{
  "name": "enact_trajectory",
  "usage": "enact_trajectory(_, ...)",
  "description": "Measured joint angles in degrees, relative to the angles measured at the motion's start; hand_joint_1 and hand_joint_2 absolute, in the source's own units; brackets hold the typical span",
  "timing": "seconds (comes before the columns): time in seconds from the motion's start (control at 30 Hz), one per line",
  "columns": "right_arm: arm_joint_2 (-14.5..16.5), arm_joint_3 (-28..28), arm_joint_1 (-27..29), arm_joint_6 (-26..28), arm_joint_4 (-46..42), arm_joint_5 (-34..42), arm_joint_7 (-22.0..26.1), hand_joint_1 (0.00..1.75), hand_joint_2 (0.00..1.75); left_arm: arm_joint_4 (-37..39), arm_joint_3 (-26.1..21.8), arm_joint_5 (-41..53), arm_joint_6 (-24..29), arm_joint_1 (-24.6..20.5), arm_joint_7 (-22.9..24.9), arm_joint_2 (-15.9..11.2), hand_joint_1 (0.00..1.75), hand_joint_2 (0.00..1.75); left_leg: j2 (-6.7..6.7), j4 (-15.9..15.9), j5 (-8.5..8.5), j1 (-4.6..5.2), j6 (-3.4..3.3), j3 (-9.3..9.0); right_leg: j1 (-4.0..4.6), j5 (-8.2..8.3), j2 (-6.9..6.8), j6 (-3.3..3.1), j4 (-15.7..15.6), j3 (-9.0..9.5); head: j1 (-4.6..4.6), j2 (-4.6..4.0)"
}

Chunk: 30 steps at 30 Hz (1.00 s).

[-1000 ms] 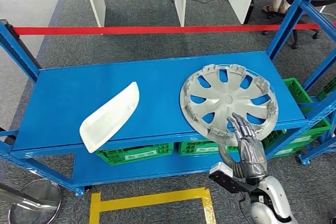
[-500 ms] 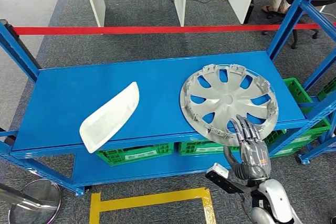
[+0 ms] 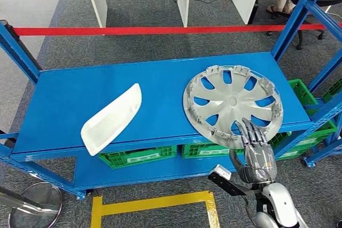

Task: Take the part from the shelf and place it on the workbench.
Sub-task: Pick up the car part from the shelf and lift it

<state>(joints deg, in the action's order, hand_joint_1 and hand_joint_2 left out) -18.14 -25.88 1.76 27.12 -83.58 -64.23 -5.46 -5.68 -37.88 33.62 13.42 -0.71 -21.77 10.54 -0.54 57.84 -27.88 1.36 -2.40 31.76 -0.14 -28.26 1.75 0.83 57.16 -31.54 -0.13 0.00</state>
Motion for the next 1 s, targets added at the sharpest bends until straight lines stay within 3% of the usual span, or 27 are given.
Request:
enact_trajectory(0.27,0.00,-0.03,-0.54,-0.35,0.63,-2.63,-1.57,0.00,1.75,0.78,-0.02,-0.17,-0.46,-0.31,0.00,-0.32,0.00,1.75,0.00,0.00,0.00,0.00,0.00,0.00,0.00,0.00,0.00,0.00,0.00,0.00,-0.01,0.00)
enact_trajectory(0.47,0.02,-0.84,-4.38,-5.54,4.72,-1.97,-3.80,0.00,1.75,1.20,-0.06,-1.40,-3.48,-0.54,0.58,-0.66,0.00,1.75,0.00,0.00,0.01,0.00,0.00,0.01,0.00,0.00,-0.01,0.00,0.01,0.00,-0.01,0.00)
enact_trajectory(1.0,0.19,-1.65,-5.04,-6.30,7.69,-1.23,-4.46,0.00,1.75,1.10,-0.09,-1.86,-4.26,-0.51,1.42,-0.70,0.00,1.75,-0.01,0.00,0.01,0.00,0.00,0.02,0.00,0.00,-0.02,0.00,0.01,0.00,-0.01,0.00)
